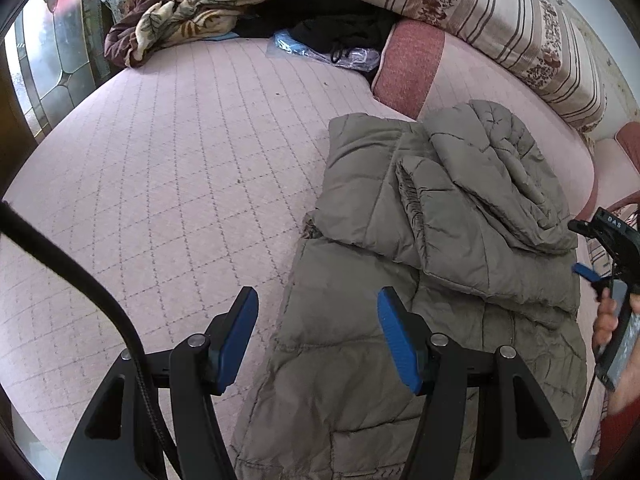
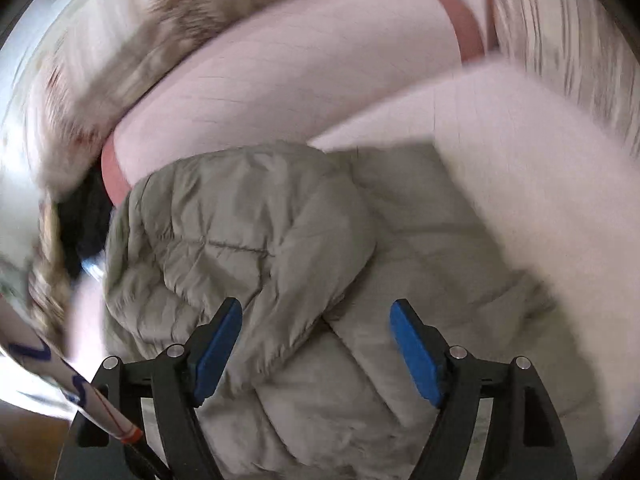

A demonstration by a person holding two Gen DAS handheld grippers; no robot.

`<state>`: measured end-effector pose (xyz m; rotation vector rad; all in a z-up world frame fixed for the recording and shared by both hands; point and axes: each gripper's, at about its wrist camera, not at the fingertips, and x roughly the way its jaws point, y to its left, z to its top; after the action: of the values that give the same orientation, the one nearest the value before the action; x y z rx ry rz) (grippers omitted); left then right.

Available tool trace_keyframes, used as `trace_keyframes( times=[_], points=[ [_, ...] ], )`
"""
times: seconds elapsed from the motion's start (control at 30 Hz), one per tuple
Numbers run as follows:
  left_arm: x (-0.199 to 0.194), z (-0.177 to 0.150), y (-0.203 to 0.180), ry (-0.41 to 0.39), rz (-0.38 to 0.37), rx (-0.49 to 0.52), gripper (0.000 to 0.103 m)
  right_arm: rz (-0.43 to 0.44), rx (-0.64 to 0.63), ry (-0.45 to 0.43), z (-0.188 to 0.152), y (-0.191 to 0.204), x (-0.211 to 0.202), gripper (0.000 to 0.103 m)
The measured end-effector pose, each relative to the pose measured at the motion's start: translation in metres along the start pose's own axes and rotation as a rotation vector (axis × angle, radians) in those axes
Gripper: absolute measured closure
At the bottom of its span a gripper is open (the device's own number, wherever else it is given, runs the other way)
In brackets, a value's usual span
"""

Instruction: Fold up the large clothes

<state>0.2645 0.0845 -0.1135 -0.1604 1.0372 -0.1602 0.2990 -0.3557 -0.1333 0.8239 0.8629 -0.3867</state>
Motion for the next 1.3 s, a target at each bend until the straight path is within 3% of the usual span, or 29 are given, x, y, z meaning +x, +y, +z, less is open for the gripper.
trace_keyframes(
  times=[0.1,0.13,0.17,0.23,0.37,0.47,0.57,0.7,0.8,0.9,0.97,1.03,1.3],
  points=[
    [0.004,0.001,-0.007,0.007,-0.001,0.015,0.042,0.032,-0.033,0.026,-0.003,0.012,0.016,0.022],
    [0.006,0.000,-0.009,0.009,0.008,0.025,0.042,0.027,-0.084,0.031,-0.006,0.022,0.019,0.029],
    [0.008,-0.002,-0.011,0.014,0.017,0.038,0.042,0.029,-0.118,0.040,-0.008,0.029,0.022,0.059],
    [0.011,-0.004,-0.014,0.027,0.026,0.053,0.042,0.034,-0.157,0.070,-0.013,0.040,0.023,0.086],
    [0.007,-0.005,-0.014,0.019,0.030,0.060,0.042,0.046,-0.204,0.064,-0.024,0.049,0.001,0.094],
    [0.003,-0.006,-0.013,0.009,0.035,0.056,0.042,0.070,-0.265,0.066,-0.035,0.047,-0.030,0.094],
    [-0.001,-0.007,-0.007,0.014,0.028,0.039,0.042,0.029,-0.289,0.059,-0.044,0.029,-0.049,0.095],
    [-0.007,-0.006,-0.003,-0.001,0.029,0.027,0.042,-0.158,-0.229,0.102,-0.036,-0.012,-0.026,0.095],
    [-0.009,-0.009,-0.003,-0.009,0.049,0.041,0.042,-0.175,-0.197,0.096,-0.033,-0.015,-0.017,0.094],
    [-0.010,-0.012,0.001,-0.007,0.059,0.038,0.042,-0.178,-0.168,0.054,-0.036,-0.008,-0.025,0.084],
    [-0.011,-0.014,0.003,-0.009,0.062,0.031,0.042,-0.178,-0.160,0.032,-0.039,-0.006,-0.039,0.061],
    [-0.013,-0.014,0.006,-0.017,0.078,0.027,0.042,-0.180,-0.181,-0.012,-0.041,-0.002,-0.058,0.054],
    [-0.012,-0.014,0.014,-0.013,0.092,0.001,0.042,-0.245,-0.320,-0.203,-0.052,0.023,-0.121,0.053]
  ],
)
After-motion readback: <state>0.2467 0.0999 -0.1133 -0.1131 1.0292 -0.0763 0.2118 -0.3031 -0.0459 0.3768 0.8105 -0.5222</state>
